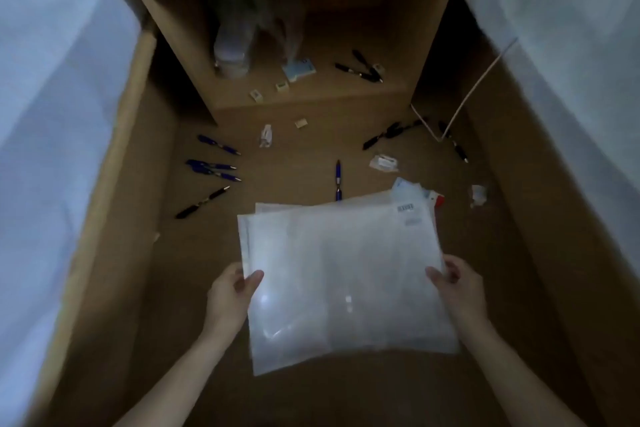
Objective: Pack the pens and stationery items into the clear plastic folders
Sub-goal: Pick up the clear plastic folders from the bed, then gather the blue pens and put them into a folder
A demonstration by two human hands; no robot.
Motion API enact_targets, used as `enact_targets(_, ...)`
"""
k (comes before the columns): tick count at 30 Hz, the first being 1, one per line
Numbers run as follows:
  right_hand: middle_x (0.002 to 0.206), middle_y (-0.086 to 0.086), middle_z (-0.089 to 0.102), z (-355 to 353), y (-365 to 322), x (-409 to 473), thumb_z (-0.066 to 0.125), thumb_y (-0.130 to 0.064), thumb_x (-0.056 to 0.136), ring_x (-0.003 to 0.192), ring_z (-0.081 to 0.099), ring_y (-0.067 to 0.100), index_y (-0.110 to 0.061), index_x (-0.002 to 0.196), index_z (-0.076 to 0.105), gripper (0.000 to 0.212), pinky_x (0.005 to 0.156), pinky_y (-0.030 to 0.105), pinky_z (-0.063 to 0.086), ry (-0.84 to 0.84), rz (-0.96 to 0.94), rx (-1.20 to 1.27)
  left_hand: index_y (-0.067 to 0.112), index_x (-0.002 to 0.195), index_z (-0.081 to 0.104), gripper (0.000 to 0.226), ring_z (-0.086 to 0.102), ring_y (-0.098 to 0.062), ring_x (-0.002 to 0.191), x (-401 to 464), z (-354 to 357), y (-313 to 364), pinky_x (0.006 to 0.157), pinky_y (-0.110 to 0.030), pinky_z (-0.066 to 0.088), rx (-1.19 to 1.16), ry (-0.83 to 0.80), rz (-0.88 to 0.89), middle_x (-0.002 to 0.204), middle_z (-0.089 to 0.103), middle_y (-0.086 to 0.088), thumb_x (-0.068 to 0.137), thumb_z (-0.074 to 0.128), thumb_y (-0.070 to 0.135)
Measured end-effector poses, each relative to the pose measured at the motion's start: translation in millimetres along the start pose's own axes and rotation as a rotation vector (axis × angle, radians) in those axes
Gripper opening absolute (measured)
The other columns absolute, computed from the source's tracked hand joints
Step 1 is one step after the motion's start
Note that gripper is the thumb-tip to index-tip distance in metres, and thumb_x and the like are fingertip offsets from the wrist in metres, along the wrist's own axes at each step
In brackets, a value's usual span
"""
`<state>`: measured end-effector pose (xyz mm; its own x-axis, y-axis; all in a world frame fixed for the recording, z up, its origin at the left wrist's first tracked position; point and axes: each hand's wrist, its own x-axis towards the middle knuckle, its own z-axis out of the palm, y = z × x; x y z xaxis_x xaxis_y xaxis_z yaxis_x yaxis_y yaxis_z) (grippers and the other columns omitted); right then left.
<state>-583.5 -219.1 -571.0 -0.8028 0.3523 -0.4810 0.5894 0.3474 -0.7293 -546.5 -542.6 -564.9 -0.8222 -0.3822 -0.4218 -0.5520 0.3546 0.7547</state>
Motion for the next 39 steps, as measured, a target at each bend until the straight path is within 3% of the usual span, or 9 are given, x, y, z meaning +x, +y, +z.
enact_targets(5,0.117,0.021,0.059,33,78,37,0.062,-0.006,0.089,0.094,0.056,0.028,0.001,0.126,0.053,0.039,0.081,0.040,0.048,-0.022,0.035,0.020,0.015,0.091,0.055,0.012,0.060,-0.020,0.082,37,46,-65,0.077,-0.036,0.049,-0.013,-0.068,-0.030,0.089,0.063,-0.002,0.087,0.067,0.013)
enact_targets(9,0.100,0.017,0.061,43,104,55,0.064,-0.002,0.087,0.081,0.055,0.025,0.003,0.120,0.056,0.034,0.060,0.028,0.042,0.012,-0.025,0.041,0.014,0.081,0.055,0.015,0.059,-0.019,0.072,60,60,-93,0.059,-0.017,0.044,-0.016,-0.036,-0.006,0.076,0.062,-0.001,0.084,0.069,0.009)
enact_targets(14,0.084,0.010,0.059,46,113,62,0.070,-0.005,0.082,0.073,0.056,0.025,-0.002,0.106,0.056,0.028,0.057,0.025,0.042,0.047,-0.092,0.036,0.007,0.092,0.055,0.018,0.064,-0.028,0.080,70,60,-104,0.077,-0.041,0.050,0.010,-0.057,-0.005,0.078,0.064,-0.007,0.084,0.070,0.014)
enact_targets(20,0.069,0.011,0.059,43,105,68,0.072,-0.013,0.082,0.064,0.053,0.024,-0.004,0.082,0.053,0.021,0.055,0.032,0.038,0.110,-0.170,-0.033,0.006,0.082,0.053,0.026,0.066,-0.031,0.066,74,54,-99,0.063,-0.047,0.057,0.109,-0.127,-0.009,0.075,0.067,-0.013,0.087,0.067,0.027)
enact_targets(24,0.078,0.009,0.054,38,95,74,0.071,-0.018,0.083,0.074,0.050,0.025,-0.008,0.081,0.054,0.020,0.064,0.031,0.032,0.159,-0.269,-0.209,0.006,0.084,0.055,0.031,0.066,-0.030,0.061,77,55,-100,0.059,-0.046,0.058,0.253,-0.168,0.021,0.075,0.067,-0.014,0.090,0.061,0.037)
enact_targets(27,0.085,0.009,0.054,33,88,79,0.071,-0.017,0.083,0.078,0.049,0.023,-0.009,0.086,0.057,0.016,0.068,0.028,0.032,0.157,-0.298,-0.246,0.008,0.093,0.059,0.032,0.068,-0.030,0.077,77,54,-100,0.072,-0.037,0.054,0.451,-0.086,0.151,0.082,0.070,-0.010,0.091,0.058,0.040)
enact_targets(31,0.093,0.011,0.063,28,84,85,0.067,-0.012,0.086,0.082,0.056,0.021,-0.004,0.102,0.064,0.018,0.069,0.027,0.040,0.013,-0.227,-0.118,0.004,0.126,0.049,0.045,0.053,-0.031,0.114,78,51,-94,0.094,-0.037,0.041,0.516,0.008,0.304,0.121,0.057,-0.015,0.092,0.058,0.032)
enact_targets(36,0.086,0.005,0.058,21,71,92,0.068,-0.014,0.086,0.081,0.054,0.018,-0.014,0.096,0.062,0.012,0.072,0.026,0.038,-0.029,-0.246,-0.203,0.005,0.134,0.042,0.051,0.046,-0.026,0.125,91,49,-79,0.101,-0.033,0.034,0.565,-0.108,0.532,0.133,0.047,-0.012,0.092,0.060,0.028)
enact_targets(39,0.077,0.006,0.059,19,62,96,0.068,-0.010,0.085,0.063,0.057,0.007,-0.009,0.089,0.065,0.005,0.058,0.023,0.047,-0.138,-0.243,-0.153,0.007,0.139,0.037,0.056,0.043,-0.023,0.129,96,52,-63,0.103,-0.030,0.031,0.538,-0.157,0.543,0.140,0.042,-0.010,0.091,0.060,0.028)
